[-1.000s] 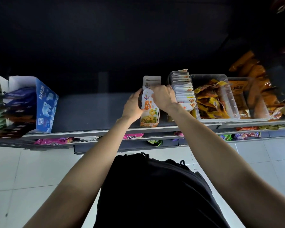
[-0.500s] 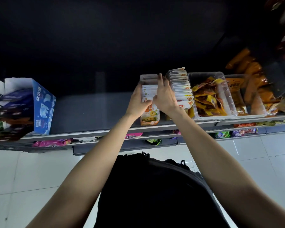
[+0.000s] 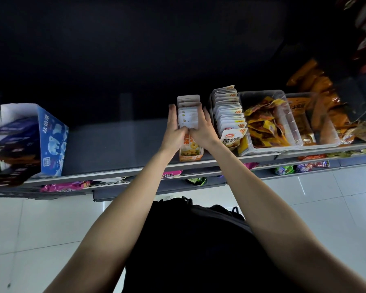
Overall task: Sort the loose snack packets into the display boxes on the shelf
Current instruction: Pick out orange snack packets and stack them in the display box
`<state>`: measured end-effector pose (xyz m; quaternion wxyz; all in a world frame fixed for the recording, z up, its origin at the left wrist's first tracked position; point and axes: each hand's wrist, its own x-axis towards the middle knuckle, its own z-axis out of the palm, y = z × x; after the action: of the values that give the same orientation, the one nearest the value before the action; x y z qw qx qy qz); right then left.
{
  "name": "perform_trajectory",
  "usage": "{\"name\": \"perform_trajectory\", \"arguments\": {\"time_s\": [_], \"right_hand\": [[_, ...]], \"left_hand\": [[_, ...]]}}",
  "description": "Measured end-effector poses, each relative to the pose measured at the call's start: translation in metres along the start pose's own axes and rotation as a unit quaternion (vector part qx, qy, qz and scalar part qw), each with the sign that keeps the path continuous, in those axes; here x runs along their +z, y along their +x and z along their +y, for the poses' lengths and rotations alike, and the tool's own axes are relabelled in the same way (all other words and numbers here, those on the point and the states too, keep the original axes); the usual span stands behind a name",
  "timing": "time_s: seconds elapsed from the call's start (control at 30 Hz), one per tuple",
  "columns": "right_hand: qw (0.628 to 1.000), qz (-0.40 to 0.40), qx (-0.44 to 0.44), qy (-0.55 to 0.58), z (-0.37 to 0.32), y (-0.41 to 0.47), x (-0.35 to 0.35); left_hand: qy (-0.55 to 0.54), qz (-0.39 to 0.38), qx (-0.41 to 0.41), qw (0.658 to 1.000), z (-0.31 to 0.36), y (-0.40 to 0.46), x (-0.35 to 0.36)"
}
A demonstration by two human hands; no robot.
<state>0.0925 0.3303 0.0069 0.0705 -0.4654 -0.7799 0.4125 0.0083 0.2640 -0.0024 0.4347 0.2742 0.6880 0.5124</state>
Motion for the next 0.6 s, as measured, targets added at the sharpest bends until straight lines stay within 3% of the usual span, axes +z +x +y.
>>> {"name": "perform_trajectory", "arguments": {"time_s": [0.17,0.33,0.43,0.6], "right_hand": [[1.000,-0.003,0.002,0.028,0.001,0.001,0.000],[0.998,0.038,-0.050,0.028,0.007,-0.001,-0.002],[0.996,0.050,-0.054,-0.051,0.005,0.004,-0.004],[0.995,0.033,-0.057,-0.076,0.003,0.008,-0.010]], "left_hand": [[-0.007,-0.029,0.001,1.000,-0.001,0.005,0.002],[-0.006,-0.017,0.017,1.000,0.003,0.008,0.002],[0.113,0.032,0.078,0.990,0.007,0.010,-0.001],[0.344,0.034,0.169,0.923,0.006,0.026,-0.007]]}}
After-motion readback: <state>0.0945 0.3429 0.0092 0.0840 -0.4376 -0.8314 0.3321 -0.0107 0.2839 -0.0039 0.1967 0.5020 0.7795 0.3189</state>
